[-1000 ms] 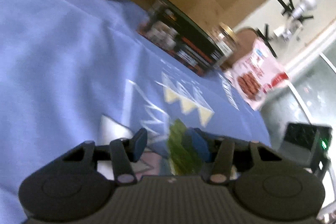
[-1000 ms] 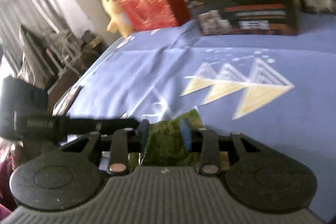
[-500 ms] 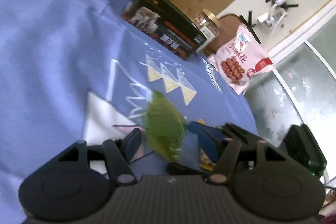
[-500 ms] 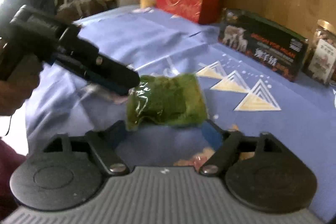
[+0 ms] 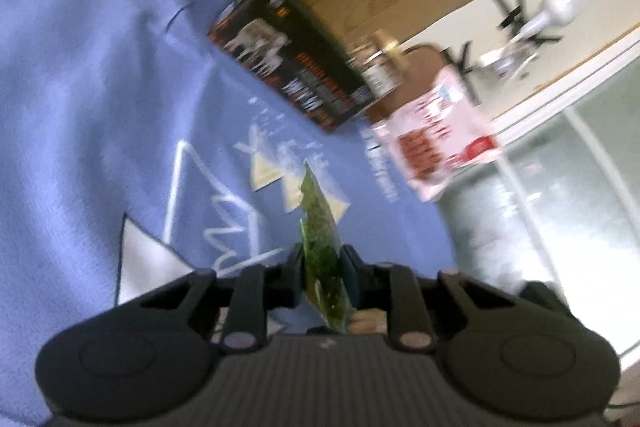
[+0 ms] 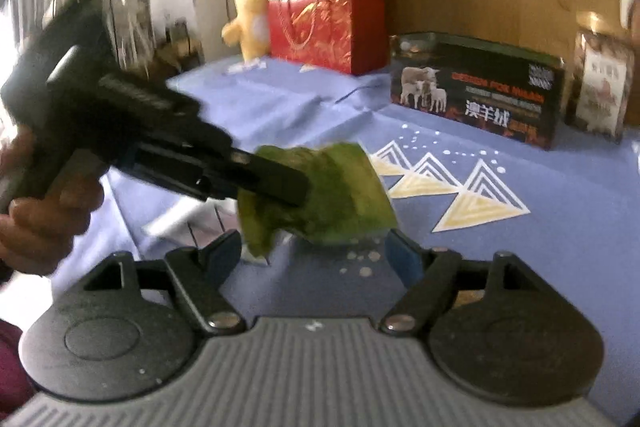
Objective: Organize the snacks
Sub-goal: 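Carry the dark green bag over the black box and open the left gripper, then reach the left gripper toward the clear bag of white peanuts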
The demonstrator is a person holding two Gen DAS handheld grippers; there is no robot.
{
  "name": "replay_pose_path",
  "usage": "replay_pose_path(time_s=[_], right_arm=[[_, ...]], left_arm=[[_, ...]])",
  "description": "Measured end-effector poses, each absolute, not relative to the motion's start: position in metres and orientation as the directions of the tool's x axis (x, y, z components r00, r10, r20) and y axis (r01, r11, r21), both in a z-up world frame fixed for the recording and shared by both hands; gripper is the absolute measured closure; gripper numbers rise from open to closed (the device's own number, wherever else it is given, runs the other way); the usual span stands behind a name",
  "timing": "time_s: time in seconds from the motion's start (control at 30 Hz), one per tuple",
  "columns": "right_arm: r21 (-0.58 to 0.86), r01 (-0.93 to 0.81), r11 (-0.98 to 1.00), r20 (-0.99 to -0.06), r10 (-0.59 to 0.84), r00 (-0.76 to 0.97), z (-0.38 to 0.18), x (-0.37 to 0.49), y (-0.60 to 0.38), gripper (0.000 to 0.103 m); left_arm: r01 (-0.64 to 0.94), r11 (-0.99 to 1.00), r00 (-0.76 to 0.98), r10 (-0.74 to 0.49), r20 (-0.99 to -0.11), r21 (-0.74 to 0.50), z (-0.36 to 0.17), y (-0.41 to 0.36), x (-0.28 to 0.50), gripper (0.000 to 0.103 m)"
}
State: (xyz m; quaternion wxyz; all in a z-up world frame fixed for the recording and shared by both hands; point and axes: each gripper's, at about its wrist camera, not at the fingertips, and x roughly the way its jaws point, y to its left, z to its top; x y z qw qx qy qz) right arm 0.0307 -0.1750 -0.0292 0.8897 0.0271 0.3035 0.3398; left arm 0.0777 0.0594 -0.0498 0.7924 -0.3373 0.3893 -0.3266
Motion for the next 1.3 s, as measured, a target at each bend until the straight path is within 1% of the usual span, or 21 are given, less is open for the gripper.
replay_pose_path(time_s=[0.1, 0.13, 0.17, 0.2, 0.23, 0.27, 0.33, 0.43, 0.53, 0.67, 0.8, 0.83, 0.87, 0.9, 0.93, 0.97, 1.03, 1.1, 1.17, 1.23, 1.3], right_arm=[[0.439, -0.584, 0.682, -0.443, 0.730, 0.520, -0.027, 0.041, -0.192, 0.026], [0.481, -0.589, 0.650, -0.418, 0.760, 0.497, -0.026, 0.043, -0.194, 0.034], [0.507, -0.599, 0.619, -0.398, 0.785, 0.474, -0.025, 0.044, -0.195, 0.047], [0.521, -0.617, 0.589, -0.378, 0.808, 0.452, -0.023, 0.045, -0.194, 0.055], [0.511, -0.639, 0.574, -0.368, 0.819, 0.442, -0.021, 0.043, -0.190, 0.069], [0.480, -0.658, 0.580, -0.370, 0.814, 0.448, -0.018, 0.041, -0.186, 0.077], [0.405, -0.679, 0.612, -0.379, 0.788, 0.484, -0.011, 0.038, -0.178, 0.082], [0.296, -0.672, 0.679, -0.397, 0.727, 0.560, 0.002, 0.043, -0.171, 0.082], [0.176, -0.647, 0.742, -0.396, 0.655, 0.644, 0.015, 0.059, -0.167, 0.082], [0.087, -0.611, 0.787, -0.378, 0.593, 0.711, 0.032, 0.092, -0.168, 0.082], [0.028, -0.543, 0.839, -0.371, 0.513, 0.774, 0.037, 0.145, -0.173, 0.082], [0.016, -0.516, 0.856, -0.377, 0.483, 0.790, 0.037, 0.160, -0.174, 0.082], [0.017, -0.493, 0.870, -0.395, 0.459, 0.796, 0.036, 0.174, -0.175, 0.081], [0.033, -0.467, 0.884, -0.426, 0.435, 0.793, 0.034, 0.189, -0.177, 0.080], [0.059, -0.443, 0.895, -0.446, 0.421, 0.790, 0.032, 0.199, -0.180, 0.080], [0.095, -0.423, 0.901, -0.454, 0.417, 0.787, 0.031, 0.205, -0.185, 0.079], [0.168, -0.418, 0.893, -0.438, 0.447, 0.780, 0.029, 0.200, -0.196, 0.079], [0.182, -0.422, 0.888, -0.419, 0.458, 0.784, 0.026, 0.183, -0.202, 0.079], [0.190, -0.420, 0.887, -0.413, 0.461, 0.786, 0.023, 0.163, -0.211, 0.078], [0.236, -0.409, 0.881, -0.416, 0.473, 0.777, 0.016, 0.142, -0.226, 0.075], [0.290, -0.385, 0.876, -0.433, 0.478, 0.764, 0.006, 0.122, -0.241, 0.073]], left_arm=[[0.291, 0.535, 0.489, -0.796, -0.357, -0.793, -0.038, 0.064, 0.075, 0.083], [0.298, 0.539, 0.491, -0.794, -0.357, -0.788, -0.035, 0.065, 0.074, 0.083], [0.304, 0.546, 0.490, -0.792, -0.363, -0.781, -0.032, 0.064, 0.076, 0.083], [0.306, 0.552, 0.486, -0.791, -0.371, -0.776, -0.030, 0.062, 0.078, 0.083], [0.306, 0.555, 0.486, -0.790, -0.374, -0.774, -0.029, 0.061, 0.081, 0.083], [0.306, 0.557, 0.483, -0.790, -0.378, -0.772, -0.027, 0.059, 0.085, 0.083], [0.316, 0.569, 0.476, -0.787, -0.393, -0.759, -0.022, 0.053, 0.096, 0.083], [0.362, 0.589, 0.482, -0.782, -0.396, -0.722, -0.007, 0.039, 0.113, 0.084], [0.419, 0.591, 0.490, -0.786, -0.377, -0.689, 0.011, 0.024, 0.136, 0.085], [0.485, 0.597, 0.507, -0.787, -0.351, -0.639, 0.035, 0.005, 0.177, 0.085], [0.522, 0.618, 0.540, -0.773, -0.333, -0.588, 0.048, -0.014, 0.224, 0.085], [0.526, 0.629, 0.553, -0.765, -0.331, -0.573, 0.048, -0.018, 0.235, 0.081], [0.518, 0.652, 0.572, -0.745, -0.343, -0.553, 0.047, -0.024, 0.246, 0.075], [0.486, 0.696, 0.596, -0.706, -0.383, -0.528, 0.043, -0.031, 0.257, 0.054], [0.442, 0.743, 0.624, -0.657, -0.423, -0.502, 0.040, -0.035, 0.265, 0.044], [0.403, 0.782, 0.650, -0.610, -0.452, -0.476, 0.035, -0.038, 0.270, 0.044], [0.384, 0.793, 0.647, -0.597, -0.475, -0.473, 0.028, -0.038, 0.270, 0.045], [0.398, 0.784, 0.661, -0.605, -0.444, -0.476, 0.025, -0.032, 0.255, 0.045], [0.399, 0.799, 0.679, -0.587, -0.440, -0.451, 0.028, -0.028, 0.236, 0.045], [0.408, 0.784, 0.674, -0.604, -0.425, -0.467, 0.029, -0.022, 0.210, 0.045], [0.425, 0.771, 0.646, -0.625, -0.438, -0.475, 0.027, -0.021, 0.188, 0.045]])
